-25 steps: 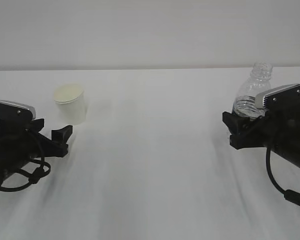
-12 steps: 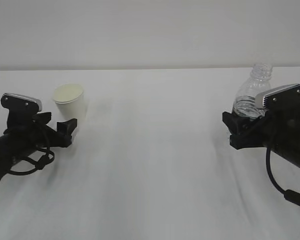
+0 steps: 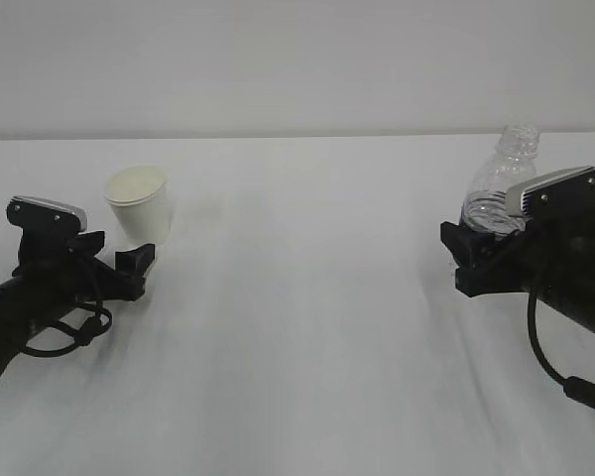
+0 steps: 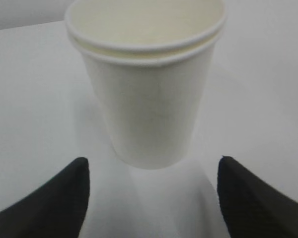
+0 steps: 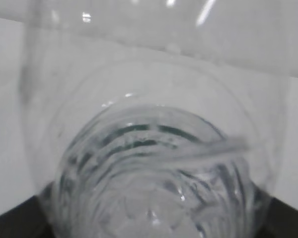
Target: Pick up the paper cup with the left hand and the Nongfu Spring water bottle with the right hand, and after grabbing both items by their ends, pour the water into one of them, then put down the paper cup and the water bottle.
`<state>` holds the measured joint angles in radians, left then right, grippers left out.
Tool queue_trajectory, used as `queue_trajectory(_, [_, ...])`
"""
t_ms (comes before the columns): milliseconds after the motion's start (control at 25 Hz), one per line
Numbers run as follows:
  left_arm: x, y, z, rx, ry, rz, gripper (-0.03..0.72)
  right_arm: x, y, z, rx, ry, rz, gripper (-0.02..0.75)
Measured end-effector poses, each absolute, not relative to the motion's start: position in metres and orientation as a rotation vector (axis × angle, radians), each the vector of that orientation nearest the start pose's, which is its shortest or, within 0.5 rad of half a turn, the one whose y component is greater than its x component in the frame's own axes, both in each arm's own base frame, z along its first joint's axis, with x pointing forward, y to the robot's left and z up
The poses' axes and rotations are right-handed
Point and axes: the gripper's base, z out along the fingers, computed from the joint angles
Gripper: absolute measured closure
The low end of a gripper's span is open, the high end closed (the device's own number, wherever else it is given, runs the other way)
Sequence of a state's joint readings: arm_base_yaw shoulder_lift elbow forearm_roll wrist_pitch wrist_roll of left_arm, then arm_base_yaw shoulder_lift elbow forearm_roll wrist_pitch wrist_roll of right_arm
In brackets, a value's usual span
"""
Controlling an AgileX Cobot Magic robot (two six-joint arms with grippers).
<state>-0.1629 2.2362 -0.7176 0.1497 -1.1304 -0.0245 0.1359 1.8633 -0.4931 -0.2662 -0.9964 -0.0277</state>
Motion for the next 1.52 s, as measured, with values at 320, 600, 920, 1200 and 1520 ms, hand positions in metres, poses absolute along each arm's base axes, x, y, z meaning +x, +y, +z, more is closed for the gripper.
queue_trajectory(320, [0.356, -0.071, 0.058, 0.283, 1.799, -0.212, 0.112, 0.289, 0.062, 0.121, -0.472, 1.812, 0.194, 0.248])
queue_trajectory(600, [0.371, -0.074, 0.058, 0.288, 1.796, -0.206, 0.112, 0.289, 0.062, 0.121, -0.472, 1.812, 0.194, 0.248])
queue_trajectory(920, [0.388, -0.077, 0.054, 0.304, 1.796, -0.205, 0.112, 0.289, 0.062, 0.121, -0.474, 1.813, 0.194, 0.248])
queue_trajectory(1200, [0.401, -0.079, 0.059, 0.307, 1.791, -0.195, 0.124, 0.289, 0.062, 0.121, -0.475, 1.812, 0.195, 0.248])
queue_trajectory(1520, [0.409, -0.08, 0.054, 0.293, 1.79, -0.208, 0.168, 0.289, 0.062, 0.121, -0.475, 1.812, 0.195, 0.248])
